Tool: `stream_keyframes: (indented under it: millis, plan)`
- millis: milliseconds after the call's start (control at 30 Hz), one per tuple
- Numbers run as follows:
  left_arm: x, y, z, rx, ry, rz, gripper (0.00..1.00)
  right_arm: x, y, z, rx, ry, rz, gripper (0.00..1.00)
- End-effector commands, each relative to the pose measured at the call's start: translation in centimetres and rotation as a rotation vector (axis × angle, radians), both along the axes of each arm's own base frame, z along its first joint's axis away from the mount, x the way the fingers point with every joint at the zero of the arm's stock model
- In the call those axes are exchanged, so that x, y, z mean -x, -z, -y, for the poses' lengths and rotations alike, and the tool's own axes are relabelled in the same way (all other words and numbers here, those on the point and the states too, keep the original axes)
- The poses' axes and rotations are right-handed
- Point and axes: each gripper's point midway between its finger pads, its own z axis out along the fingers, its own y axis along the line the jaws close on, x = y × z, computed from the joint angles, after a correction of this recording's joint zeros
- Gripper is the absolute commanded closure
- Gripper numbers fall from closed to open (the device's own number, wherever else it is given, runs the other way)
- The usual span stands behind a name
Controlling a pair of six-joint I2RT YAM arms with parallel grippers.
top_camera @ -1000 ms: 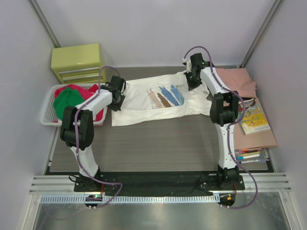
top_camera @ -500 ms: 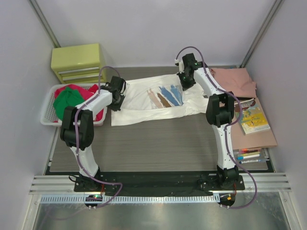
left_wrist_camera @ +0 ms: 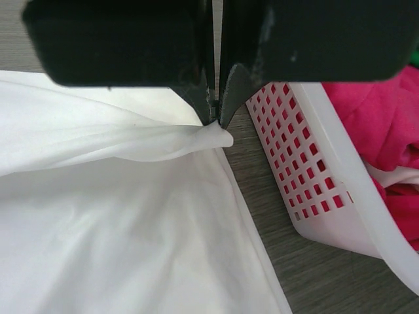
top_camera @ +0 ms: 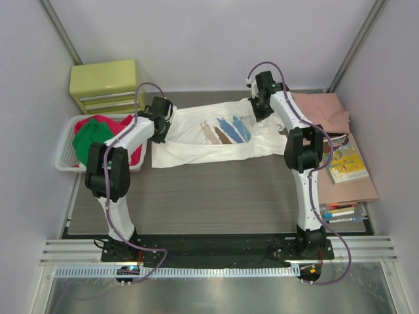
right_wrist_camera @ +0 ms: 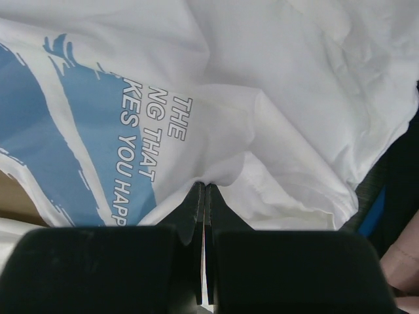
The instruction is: Fold and stack the t-shirts
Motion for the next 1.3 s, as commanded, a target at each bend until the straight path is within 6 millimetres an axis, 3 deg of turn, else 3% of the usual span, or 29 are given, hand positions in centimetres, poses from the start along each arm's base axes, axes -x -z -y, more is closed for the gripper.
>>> stream_keyframes:
  millis: [0, 500, 900, 933, 1000, 1033, 1067, 1100, 1133, 1200, 1267]
  plan:
    - [-1.7, -1.3, -0.9, -0.022, -0.041, 0.069, 1.0, -1.5, -3.6, 1.4, 0.012, 0.027, 0.094, 0.99]
    - [-3.1, -1.5, -3.5, -0.084, -0.094, 0.122, 1.0, -1.9, -3.4, 4.6, 0.043, 0.073, 0.092, 0.99]
    - [-2.9, -0.7, -3.8, -0.102, -0.084, 0.099, 1.0, -2.4, -3.0, 4.3, 0.033, 0.06, 0.095, 0.99]
    - [-2.9, -0.6, -3.8, -0.104, -0.082, 0.097, 1.0, -2.4, -2.8, 4.3, 0.035, 0.069, 0.096, 0.89]
    - [-2.9, -0.6, -3.9, -0.111, -0.085, 0.097, 0.69, -2.4, -3.8, 4.2, 0.023, 0.075, 0.123, 0.62]
    - [-3.0, -0.7, -4.1, -0.106, -0.091, 0.1, 0.51, -2.4, -3.2, 4.1, 0.012, 0.078, 0.132, 0.47]
    - [-3.0, -0.8, -4.1, -0.102, -0.099, 0.105, 0.39, -2.5, -3.9, 3.9, 0.0, 0.081, 0.158, 0.41]
    - [-3.1, -1.1, -4.3, -0.103, -0.104, 0.118, 0.37, -2.4, -5.5, 3.9, -0.012, 0.084, 0.197, 0.34]
    - [-3.1, -1.2, -4.3, -0.102, -0.105, 0.122, 0.36, -2.4, -5.3, 3.9, -0.017, 0.088, 0.209, 0.32]
    - [-3.2, -1.5, -4.4, -0.106, -0.107, 0.139, 0.33, -2.1, -7.1, 4.2, -0.02, 0.11, 0.247, 0.28]
    - [-3.1, -1.8, -4.7, -0.116, -0.11, 0.146, 0.32, -1.4, -7.4, 4.6, -0.013, 0.128, 0.257, 0.28]
